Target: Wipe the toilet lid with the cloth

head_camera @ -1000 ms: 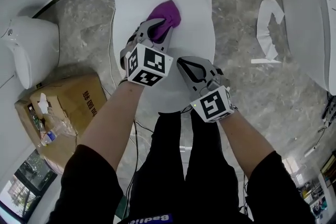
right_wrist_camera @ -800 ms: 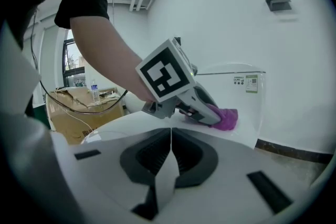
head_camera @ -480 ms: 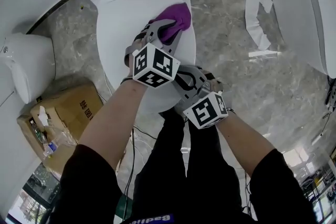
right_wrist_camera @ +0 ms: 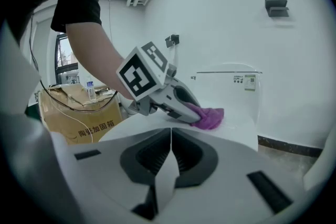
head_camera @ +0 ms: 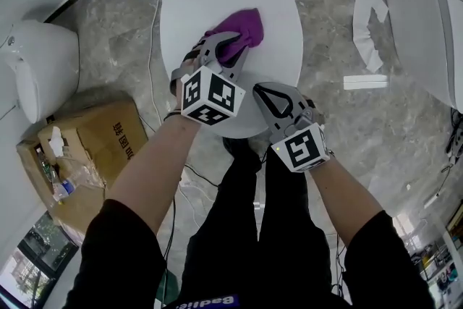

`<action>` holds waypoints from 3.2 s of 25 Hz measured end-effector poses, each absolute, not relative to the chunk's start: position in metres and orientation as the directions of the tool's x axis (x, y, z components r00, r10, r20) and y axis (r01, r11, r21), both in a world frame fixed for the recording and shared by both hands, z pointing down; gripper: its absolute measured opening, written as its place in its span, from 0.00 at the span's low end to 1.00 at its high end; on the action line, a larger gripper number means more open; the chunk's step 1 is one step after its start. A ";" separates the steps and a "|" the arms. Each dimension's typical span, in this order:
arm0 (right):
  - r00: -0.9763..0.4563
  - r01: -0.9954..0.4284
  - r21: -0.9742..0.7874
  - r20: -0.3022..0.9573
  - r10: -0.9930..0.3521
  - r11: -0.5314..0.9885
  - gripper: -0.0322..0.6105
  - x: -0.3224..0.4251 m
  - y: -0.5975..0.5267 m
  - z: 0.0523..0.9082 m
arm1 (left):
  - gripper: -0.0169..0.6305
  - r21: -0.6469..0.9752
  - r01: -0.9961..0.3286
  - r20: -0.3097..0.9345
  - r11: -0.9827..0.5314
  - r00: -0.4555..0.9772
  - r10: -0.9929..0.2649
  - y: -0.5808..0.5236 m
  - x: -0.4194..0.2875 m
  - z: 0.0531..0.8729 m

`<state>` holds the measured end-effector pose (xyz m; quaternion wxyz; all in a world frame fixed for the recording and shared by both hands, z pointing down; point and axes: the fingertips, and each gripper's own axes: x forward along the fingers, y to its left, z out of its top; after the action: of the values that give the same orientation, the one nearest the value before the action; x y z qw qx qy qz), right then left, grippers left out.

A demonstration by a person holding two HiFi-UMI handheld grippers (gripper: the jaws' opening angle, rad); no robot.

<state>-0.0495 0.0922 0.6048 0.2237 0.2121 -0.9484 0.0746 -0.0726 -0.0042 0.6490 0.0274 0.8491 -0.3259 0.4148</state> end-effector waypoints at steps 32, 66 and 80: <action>-0.782 -0.512 -0.051 0.440 -0.441 0.858 0.10 0.077 0.119 0.556 | 0.15 -0.180 -0.688 0.770 -0.703 0.346 -0.536 0.042 0.007 0.676; -0.798 -0.478 -0.058 0.445 -0.406 0.876 0.10 0.023 0.207 0.544 | 0.15 -0.114 -0.737 0.782 -0.667 0.347 -0.517 0.176 -0.056 0.695; -0.772 -0.567 -0.111 0.418 -0.479 0.816 0.10 0.141 0.256 0.447 | 0.15 -0.066 -0.791 0.781 -0.608 0.337 -0.525 0.259 0.014 0.588</action>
<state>0.1405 0.2557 0.4472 0.1892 0.2799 -0.9340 0.1162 0.0136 0.2594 0.5879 0.1653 0.8009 -0.4109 0.4030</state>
